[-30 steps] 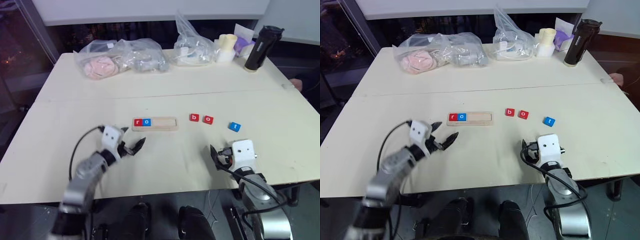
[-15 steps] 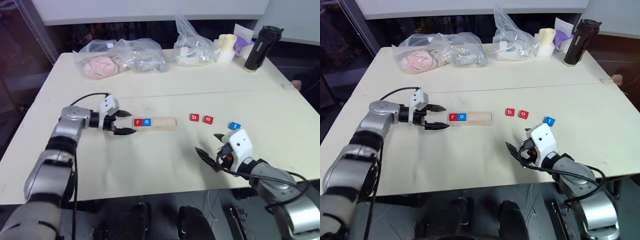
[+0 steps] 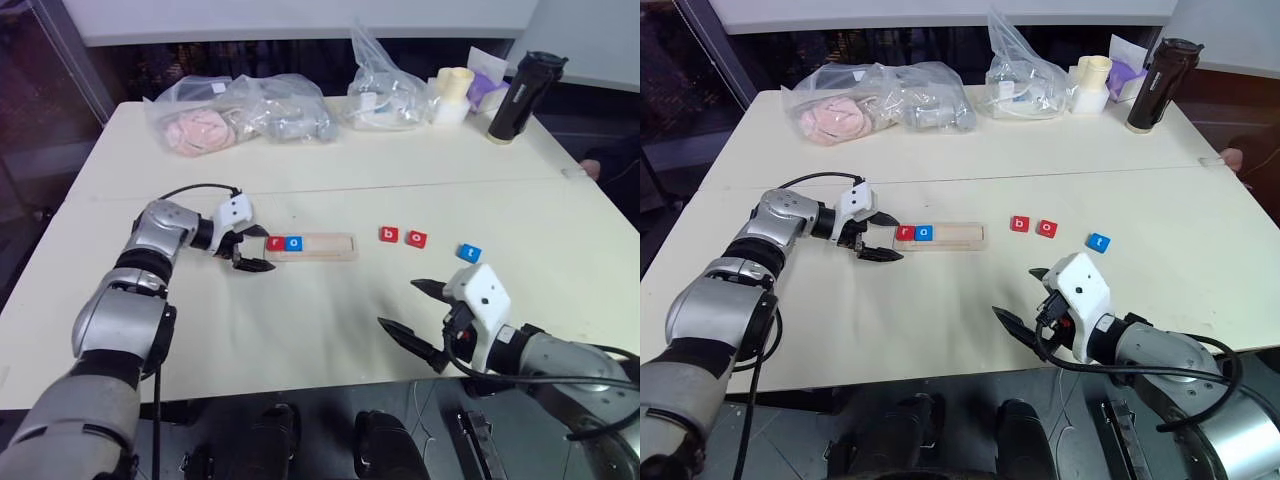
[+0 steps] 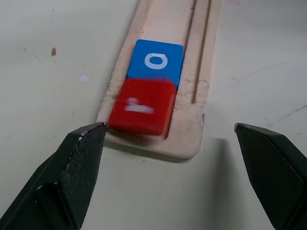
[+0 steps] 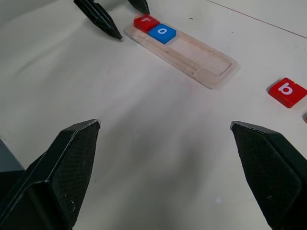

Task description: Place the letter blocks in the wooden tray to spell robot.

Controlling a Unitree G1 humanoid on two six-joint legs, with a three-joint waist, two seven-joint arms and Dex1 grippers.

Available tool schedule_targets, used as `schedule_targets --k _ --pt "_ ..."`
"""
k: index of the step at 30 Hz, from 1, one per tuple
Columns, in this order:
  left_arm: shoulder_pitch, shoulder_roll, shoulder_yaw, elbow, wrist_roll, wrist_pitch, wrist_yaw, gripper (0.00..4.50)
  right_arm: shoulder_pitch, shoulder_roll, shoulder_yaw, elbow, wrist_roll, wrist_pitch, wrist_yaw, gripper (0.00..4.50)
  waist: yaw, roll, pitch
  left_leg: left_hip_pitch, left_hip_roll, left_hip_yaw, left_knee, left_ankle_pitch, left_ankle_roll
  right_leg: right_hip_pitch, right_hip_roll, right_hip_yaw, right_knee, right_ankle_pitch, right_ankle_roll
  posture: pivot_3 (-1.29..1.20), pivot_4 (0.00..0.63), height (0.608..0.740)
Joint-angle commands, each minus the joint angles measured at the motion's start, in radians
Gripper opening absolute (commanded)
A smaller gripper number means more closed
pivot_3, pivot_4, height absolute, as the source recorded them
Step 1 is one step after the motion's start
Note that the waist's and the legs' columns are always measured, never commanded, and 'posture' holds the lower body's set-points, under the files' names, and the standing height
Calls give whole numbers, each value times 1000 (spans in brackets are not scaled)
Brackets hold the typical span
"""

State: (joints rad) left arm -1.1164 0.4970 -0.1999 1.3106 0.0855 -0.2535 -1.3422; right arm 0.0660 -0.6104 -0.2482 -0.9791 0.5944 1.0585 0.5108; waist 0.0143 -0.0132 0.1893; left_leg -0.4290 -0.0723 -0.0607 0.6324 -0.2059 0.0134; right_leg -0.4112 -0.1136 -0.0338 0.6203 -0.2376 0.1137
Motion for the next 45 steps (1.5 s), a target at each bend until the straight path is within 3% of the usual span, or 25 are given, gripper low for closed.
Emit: schedule_targets --k 1,22,39,43,45 --pt "-37 1 24 0 15 -12 -3 4500 9 -14 -15 -45 24 -3 -23 4490 0 0 0 0 0 0 0 0 0 0 0 0 0 0 0 0 150 725" --pt "-79 -31 23 34 129 -25 96 4500 49 -40 10 -66 74 -13 -106 4490 0 -1 1 0 0 0 1 0 0 0 1 0 0 1 1 0 150 725" --pt "-45 -67 -19 60 249 46 169 4500 156 -166 -10 -68 191 -111 -220 4490 1 -2 -1 3 1 0 5 0 0 6 -1 0 0 2 2 0 150 725" --pt "-34 -64 -28 61 265 39 155 3327 146 -180 -3 -68 216 -110 -248 4500 0 -1 -3 3 1 0 6 0 0 7 -1 0 0 2 2 0 150 725" --pt "-30 -64 -27 61 266 34 138 3265 143 -186 -1 -68 224 -108 -257 4500 0 -1 -4 3 1 0 6 0 0 7 -1 0 0 2 1 0 150 725"
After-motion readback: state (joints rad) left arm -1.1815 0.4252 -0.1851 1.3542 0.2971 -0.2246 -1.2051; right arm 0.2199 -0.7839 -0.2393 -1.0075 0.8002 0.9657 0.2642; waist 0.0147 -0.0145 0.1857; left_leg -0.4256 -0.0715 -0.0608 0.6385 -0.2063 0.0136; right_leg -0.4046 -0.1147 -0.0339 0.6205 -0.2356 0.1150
